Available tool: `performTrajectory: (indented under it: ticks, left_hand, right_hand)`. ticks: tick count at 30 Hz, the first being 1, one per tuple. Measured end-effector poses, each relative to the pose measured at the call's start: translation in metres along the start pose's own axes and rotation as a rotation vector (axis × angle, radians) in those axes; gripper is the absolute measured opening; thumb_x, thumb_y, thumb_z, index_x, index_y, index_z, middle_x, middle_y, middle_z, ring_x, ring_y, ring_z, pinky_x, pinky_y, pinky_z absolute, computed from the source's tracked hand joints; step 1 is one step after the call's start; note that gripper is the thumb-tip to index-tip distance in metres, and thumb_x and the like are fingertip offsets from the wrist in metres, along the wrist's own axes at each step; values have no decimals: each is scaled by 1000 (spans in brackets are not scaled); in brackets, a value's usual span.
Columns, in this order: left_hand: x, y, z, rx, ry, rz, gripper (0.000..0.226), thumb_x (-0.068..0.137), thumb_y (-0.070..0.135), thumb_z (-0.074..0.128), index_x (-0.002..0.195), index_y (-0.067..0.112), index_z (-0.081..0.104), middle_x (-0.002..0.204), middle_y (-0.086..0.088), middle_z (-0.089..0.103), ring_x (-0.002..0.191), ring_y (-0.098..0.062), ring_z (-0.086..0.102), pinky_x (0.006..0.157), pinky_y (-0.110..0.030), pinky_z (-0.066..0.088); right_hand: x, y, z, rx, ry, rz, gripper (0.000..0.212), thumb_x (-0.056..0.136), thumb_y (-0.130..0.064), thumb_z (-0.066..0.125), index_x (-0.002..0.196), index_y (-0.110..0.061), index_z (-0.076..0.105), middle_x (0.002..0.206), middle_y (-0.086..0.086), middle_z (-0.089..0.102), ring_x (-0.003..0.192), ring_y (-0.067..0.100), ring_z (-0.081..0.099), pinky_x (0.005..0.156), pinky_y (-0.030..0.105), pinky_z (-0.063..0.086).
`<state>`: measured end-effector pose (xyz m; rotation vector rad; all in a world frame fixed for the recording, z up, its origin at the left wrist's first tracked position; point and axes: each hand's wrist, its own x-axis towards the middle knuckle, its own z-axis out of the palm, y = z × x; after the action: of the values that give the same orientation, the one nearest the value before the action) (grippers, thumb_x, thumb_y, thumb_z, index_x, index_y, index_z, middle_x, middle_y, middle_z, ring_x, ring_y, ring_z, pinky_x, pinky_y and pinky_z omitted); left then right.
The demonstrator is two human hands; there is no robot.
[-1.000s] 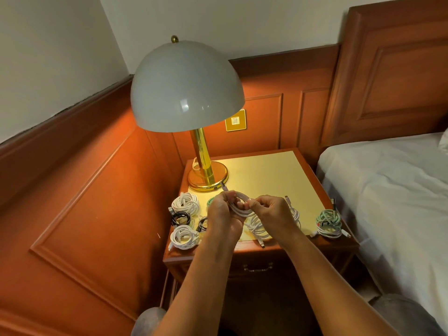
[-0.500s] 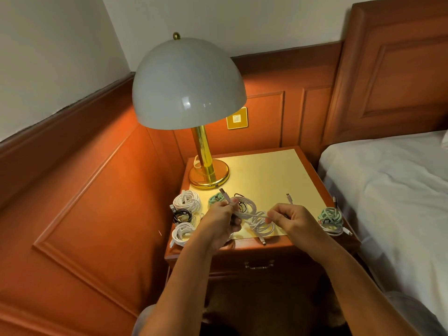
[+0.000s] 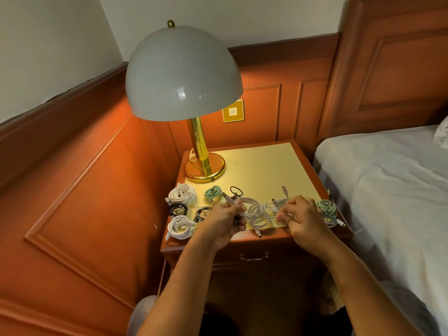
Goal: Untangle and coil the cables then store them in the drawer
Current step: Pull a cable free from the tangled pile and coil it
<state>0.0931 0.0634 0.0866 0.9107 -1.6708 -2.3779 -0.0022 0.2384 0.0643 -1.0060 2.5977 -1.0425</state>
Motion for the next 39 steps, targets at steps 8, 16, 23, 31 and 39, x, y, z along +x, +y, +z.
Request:
performTrajectory:
  ticks: [8, 16, 23, 31, 39]
  left_hand:
    - [-2, -16, 8, 104, 119, 71, 30, 104, 18, 42, 89, 0, 61, 69, -9, 51, 61, -16, 49, 54, -25, 45]
    - [-10, -28, 10, 132, 82, -14, 34, 104, 18, 40, 82, 0, 59, 69, -9, 58, 58, -14, 54, 51, -23, 49]
    - [-11, -30, 9, 58, 108, 49, 29, 104, 19, 41, 99, -3, 59, 73, -8, 60, 48, -4, 61, 51, -20, 51]
    - [-9, -36, 7, 6, 124, 47, 23, 102, 18, 44, 93, 2, 59, 74, -10, 65, 56, -10, 67, 57, -24, 55]
    - [-11, -37, 3, 10, 16, -8, 28, 102, 20, 44, 98, -2, 61, 87, -15, 70, 73, -19, 70, 56, -25, 53]
  right_hand:
    - [5, -6, 41, 52, 502, -75, 19, 87, -6, 69, 104, -11, 74, 95, 6, 63, 90, 21, 60, 75, 23, 52]
    - [2, -22, 58, 873, 279, 441, 25, 96, 0, 48, 113, -17, 48, 90, 13, 67, 81, 24, 64, 67, 35, 53]
    - [-1, -10, 61, 808, 161, 536, 17, 94, -1, 50, 104, -8, 61, 82, 7, 61, 62, 10, 49, 54, 22, 36]
    - [-5, -7, 61, 1158, 89, 622, 21, 91, 14, 47, 92, -2, 62, 74, 8, 59, 55, 9, 42, 53, 20, 32]
    - [-1, -8, 66, 1256, -86, 584, 23, 96, 8, 41, 105, 1, 61, 87, 14, 64, 66, 14, 49, 54, 21, 35]
